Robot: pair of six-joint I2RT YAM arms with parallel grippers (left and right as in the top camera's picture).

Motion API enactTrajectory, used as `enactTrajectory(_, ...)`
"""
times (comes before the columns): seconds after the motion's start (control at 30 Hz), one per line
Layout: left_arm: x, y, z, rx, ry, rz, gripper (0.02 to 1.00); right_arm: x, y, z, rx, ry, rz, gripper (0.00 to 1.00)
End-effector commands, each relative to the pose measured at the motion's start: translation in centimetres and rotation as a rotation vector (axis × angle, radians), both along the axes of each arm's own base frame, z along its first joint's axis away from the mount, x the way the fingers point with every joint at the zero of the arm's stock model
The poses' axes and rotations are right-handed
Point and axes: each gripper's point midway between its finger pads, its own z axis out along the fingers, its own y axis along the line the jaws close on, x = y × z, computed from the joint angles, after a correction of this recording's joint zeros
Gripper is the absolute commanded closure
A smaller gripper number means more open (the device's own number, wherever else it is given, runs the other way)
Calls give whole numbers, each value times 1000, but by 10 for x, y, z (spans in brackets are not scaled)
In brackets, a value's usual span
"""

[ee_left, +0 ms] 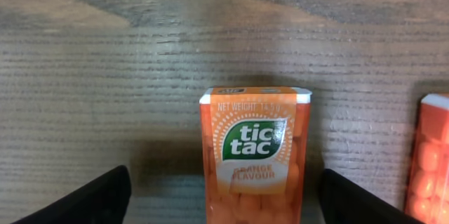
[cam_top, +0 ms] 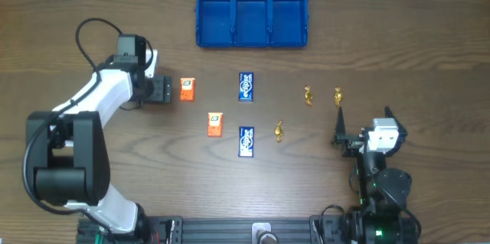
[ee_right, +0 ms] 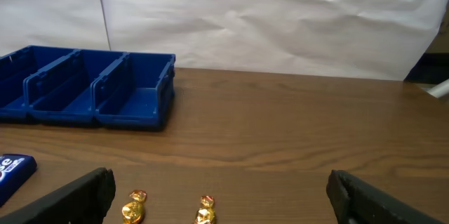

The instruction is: Sort Candies Into Trays

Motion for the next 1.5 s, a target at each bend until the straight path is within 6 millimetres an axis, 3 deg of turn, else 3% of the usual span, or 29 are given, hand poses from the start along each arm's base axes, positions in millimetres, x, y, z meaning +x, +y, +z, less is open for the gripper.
enactTrajectory(0.03, 8, 4, 0, 14, -10, 15, 257, 0, 3, -1, -7, 5, 14, 1)
enactTrajectory(0.23, 10, -1, -5, -11, -11, 7, 411, 0, 3, -1, -7, 5, 14, 3)
enactTrajectory(0.47, 11, -6, -4, -39, -17, 6, 485, 0, 3, -1, -7, 5, 14, 1)
enactTrajectory(0.7, 10, -8, -5, -47, -12, 6, 623, 0, 3, -1, -7, 5, 14, 3)
enactTrajectory(0.9, 15, -16, 3, -57, -31, 18, 665, 0, 3, -1, -7, 5, 14, 3)
enactTrajectory(0.97, 22, -23, 18, -66, -60, 22, 665, 0, 3, -1, -7, 5, 14, 1)
enactTrajectory(1.03, 32, -36, 48, -67, -115, 11, 658, 0, 3, -1, -7, 5, 14, 1)
enactTrajectory(1.2, 74, -77, 165, -53, -366, 22, 649, 0, 3, -1, -7, 5, 14, 3)
enactTrajectory(1.3, 98, -102, 222, -54, -473, 20, 645, 0, 3, -1, -7, 5, 14, 3)
enactTrajectory(1.4, 121, -120, 245, -72, -503, 26, 643, 0, 3, -1, -7, 5, 14, 3)
enactTrajectory(1.5, 146, -135, 243, -81, -481, 31, 647, 0, 3, -1, -7, 5, 14, 3)
